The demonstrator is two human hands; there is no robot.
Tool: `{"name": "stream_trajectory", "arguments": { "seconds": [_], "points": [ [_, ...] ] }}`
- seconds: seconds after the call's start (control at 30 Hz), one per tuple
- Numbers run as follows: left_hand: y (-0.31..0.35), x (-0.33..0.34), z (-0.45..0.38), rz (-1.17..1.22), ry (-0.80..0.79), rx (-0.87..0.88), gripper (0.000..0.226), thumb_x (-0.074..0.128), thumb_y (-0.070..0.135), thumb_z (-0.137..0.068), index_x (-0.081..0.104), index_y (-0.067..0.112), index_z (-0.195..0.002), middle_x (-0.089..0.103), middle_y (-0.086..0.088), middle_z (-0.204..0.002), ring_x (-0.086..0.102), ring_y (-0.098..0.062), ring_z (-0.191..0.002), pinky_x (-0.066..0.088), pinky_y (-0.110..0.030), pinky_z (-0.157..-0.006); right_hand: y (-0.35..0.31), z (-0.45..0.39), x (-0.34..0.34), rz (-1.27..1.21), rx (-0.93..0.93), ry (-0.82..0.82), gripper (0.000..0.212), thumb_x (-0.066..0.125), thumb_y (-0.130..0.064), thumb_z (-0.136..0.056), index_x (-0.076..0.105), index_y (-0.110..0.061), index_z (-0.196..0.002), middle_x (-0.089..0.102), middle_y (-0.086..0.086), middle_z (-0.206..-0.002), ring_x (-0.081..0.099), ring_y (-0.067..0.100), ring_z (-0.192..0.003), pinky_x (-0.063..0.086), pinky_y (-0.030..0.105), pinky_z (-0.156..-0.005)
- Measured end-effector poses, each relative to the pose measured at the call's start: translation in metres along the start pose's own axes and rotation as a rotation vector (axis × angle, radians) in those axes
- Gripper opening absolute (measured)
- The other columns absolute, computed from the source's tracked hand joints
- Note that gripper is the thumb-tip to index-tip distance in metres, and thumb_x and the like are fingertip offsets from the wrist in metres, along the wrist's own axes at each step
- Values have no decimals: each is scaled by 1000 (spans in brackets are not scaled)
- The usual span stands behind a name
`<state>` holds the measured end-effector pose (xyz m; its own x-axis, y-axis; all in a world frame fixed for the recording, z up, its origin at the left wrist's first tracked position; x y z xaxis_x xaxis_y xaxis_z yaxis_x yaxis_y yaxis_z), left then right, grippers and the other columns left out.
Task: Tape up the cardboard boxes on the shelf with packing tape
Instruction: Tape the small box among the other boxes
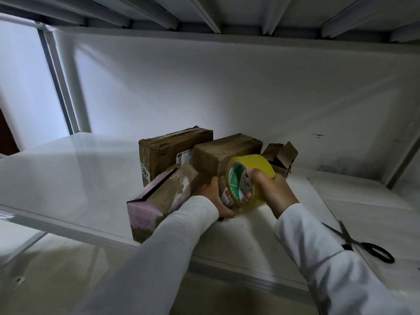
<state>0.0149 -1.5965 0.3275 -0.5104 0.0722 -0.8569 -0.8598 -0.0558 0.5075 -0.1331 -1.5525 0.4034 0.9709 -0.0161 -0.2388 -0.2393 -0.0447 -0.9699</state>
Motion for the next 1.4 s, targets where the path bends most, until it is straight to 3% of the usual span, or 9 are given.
{"name": "stream_trajectory", "arguments": {
  "seconds": [0.07, 0.23, 0.33, 0.5, 0.63, 0.9, 1.0, 1.23, 1.4],
  "points": [
    [1, 1, -1, -1, -12, 5, 95, 82, 47, -61, 25, 26, -134, 47, -5, -133, 47, -29, -122, 42, -44, -103, 5, 3, -4, -31, -3, -13, 79, 63, -60, -45, 62, -17, -111, 66, 6, -103, 62, 24, -94, 51, 37, -85],
    [6, 0, 3, 5, -10, 30, 92, 83, 43, -63, 26, 25, -133, 48, -3, -132, 49, -28, -122, 43, -43, -102, 6, 1, -6, -3, 20, -64, 41, 67, -50, -66, 62, -22, -96, 66, 7, -103, 61, 22, -92, 50, 37, -87],
    [8, 0, 4, 19, -1, 42, 90, 82, 41, -63, 27, 25, -132, 48, -3, -131, 48, -28, -122, 43, -43, -103, 3, 1, -5, 78, 57, -76, 55, 66, -57, -68, 59, -19, -107, 62, 6, -108, 59, 23, -97, 48, 40, -92],
    [-7, 0, 3, 139, -14, -45, 103, 80, 47, -65, 18, 25, -143, 37, -7, -145, 39, -30, -132, 34, -42, -110, -1, 5, -1, 258, 71, -186, 22, 61, -45, -83, 51, -26, -87, 56, 0, -96, 54, 18, -88, 46, 36, -89],
    [-15, 7, -2, 213, -29, -86, 109, 78, 57, -64, 13, 27, -147, 36, -4, -149, 37, -29, -135, 32, -44, -112, 44, 23, -3, 315, 166, -230, 50, 60, -42, -85, 46, -21, -128, 54, 0, -110, 53, 21, -101, 42, 31, -87],
    [-19, 7, 2, 303, 0, -128, 108, 78, 51, -69, 11, 24, -149, 27, -5, -153, 27, -28, -141, 26, -42, -115, 50, 14, 5, 273, 137, -225, 43, 62, -46, -83, 39, -33, -117, 52, -2, -114, 52, 22, -104, 43, 33, -90],
    [-17, 5, 3, 300, -17, -160, 112, 77, 54, -67, 10, 22, -150, 24, -5, -155, 25, -28, -142, 23, -40, -116, 48, 11, -1, 264, 150, -227, 62, 67, -52, -73, 45, -27, -125, 56, 0, -113, 54, 23, -102, 44, 33, -89],
    [9, 42, 17, 535, -197, -135, 127, 78, 32, -74, -25, 15, -146, 8, -10, -158, 15, -32, -144, 19, -42, -117, -12, -5, -26, 193, 92, -248, 28, 64, -47, -79, 66, -20, -74, 66, 2, -68, 63, 16, -62, 48, 25, -56],
    [3, 52, 17, 576, -312, -164, 92, 69, 33, -84, 9, 12, -151, 28, -8, -153, 31, -27, -138, 26, -37, -114, -12, 6, -1, 139, 198, -567, 33, 63, -47, -64, 68, -15, -55, 62, 3, -56, 59, 13, -48, 51, 27, -56]
  ]
}}
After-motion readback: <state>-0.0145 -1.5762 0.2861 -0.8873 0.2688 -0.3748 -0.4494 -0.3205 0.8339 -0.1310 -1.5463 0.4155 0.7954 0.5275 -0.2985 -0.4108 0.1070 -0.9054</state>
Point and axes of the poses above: each hand's wrist, its own z-axis away from the middle knuckle, its own x-axis out of the palm, y = z × x, the point moved 9 cm from there along -z, towards the middle knuckle
